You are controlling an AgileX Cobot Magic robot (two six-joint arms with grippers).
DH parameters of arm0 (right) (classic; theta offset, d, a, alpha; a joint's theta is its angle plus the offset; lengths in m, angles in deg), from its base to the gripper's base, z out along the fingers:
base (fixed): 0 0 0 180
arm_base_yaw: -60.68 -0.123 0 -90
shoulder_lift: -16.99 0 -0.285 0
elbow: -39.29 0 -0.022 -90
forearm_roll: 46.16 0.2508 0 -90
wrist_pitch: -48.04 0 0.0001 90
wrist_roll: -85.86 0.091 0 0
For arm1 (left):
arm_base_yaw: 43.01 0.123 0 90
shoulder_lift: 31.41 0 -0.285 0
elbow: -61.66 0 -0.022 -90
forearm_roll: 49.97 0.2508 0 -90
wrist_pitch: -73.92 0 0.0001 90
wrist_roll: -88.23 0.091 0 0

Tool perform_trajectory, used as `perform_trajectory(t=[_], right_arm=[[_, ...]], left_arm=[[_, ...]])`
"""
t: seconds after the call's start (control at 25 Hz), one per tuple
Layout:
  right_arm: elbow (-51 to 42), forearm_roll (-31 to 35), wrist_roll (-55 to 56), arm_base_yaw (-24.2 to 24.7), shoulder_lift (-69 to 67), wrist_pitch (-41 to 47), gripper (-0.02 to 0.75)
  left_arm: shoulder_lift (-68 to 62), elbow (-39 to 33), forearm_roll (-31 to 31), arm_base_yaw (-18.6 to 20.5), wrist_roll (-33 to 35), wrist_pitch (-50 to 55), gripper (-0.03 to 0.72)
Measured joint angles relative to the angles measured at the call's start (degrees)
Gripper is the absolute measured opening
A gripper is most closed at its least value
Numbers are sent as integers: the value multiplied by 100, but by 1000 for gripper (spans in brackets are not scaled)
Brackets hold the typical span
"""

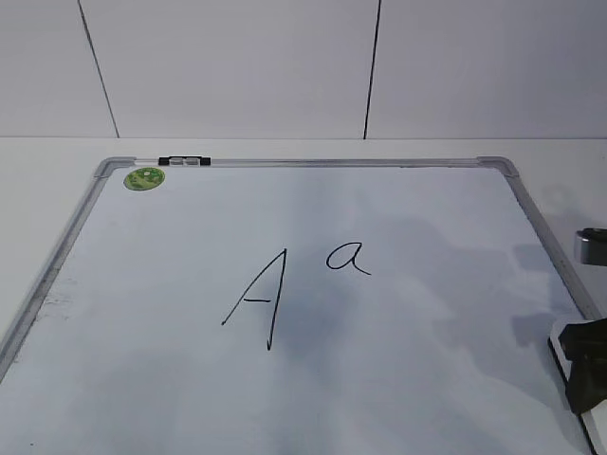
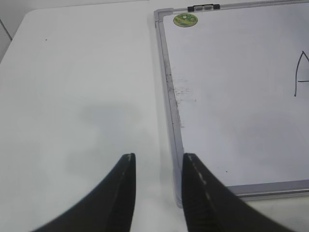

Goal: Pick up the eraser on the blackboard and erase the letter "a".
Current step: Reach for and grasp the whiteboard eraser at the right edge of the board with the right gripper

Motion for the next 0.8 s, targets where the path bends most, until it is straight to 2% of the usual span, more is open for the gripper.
perform_trajectory(t=[0.8], right_arm=[[0,-79,-12,-5,0,-12,596]], left_arm=[[0,0,0,0,0,0,245]])
